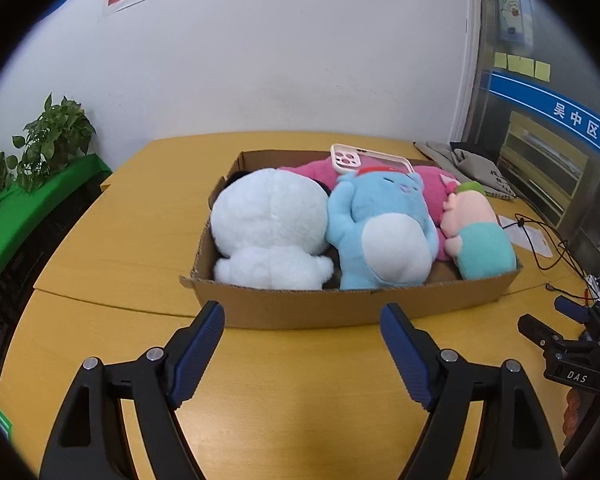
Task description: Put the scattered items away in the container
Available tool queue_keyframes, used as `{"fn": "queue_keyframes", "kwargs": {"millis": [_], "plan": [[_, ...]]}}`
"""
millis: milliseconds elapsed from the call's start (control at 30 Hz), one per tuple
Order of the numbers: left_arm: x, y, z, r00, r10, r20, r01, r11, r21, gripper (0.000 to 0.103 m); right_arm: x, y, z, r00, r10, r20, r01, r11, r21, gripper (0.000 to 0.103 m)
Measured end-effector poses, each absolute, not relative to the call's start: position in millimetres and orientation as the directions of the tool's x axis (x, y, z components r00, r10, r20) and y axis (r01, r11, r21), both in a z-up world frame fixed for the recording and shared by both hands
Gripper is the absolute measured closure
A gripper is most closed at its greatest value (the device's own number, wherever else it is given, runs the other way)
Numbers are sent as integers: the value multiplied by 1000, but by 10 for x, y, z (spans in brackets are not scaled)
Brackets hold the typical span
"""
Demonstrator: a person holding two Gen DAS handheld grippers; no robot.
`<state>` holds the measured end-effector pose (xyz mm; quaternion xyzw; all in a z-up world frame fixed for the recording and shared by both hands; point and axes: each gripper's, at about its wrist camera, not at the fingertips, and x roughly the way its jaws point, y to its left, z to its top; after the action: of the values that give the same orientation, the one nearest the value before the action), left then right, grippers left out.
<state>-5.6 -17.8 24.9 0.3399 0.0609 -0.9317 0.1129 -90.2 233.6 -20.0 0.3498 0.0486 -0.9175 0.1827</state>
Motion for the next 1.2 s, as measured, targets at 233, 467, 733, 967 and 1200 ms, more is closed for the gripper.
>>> {"fn": "queue_keyframes", "kwargs": {"millis": [233,467,733,967,1200], "plan": [[-4,-98,89,-728,-172,-664,264,-964,-40,23,-699,2426,-113,-717,-307,-626,370,-929,31,0],[32,-135,-120,-713,-186,-676,284,-958,-35,23,-603,2400,-248,-713,-306,-630,366,-930,38,0],[85,-170,-105,-729,-191,-658,302,-952,-58,23,-457,2276,-166,-753,-324,-573,395,-919,0,0],[113,-151,-120,-737,-191,-648,308,-949,-70,23,-400,2262,-180,-759,-334,-559,403,-915,0,0],[66,-54,-157,-741,-178,-648,291,-954,-72,23,-409,2270,-224,-757,-333,-562,397,-918,9,0]]}}
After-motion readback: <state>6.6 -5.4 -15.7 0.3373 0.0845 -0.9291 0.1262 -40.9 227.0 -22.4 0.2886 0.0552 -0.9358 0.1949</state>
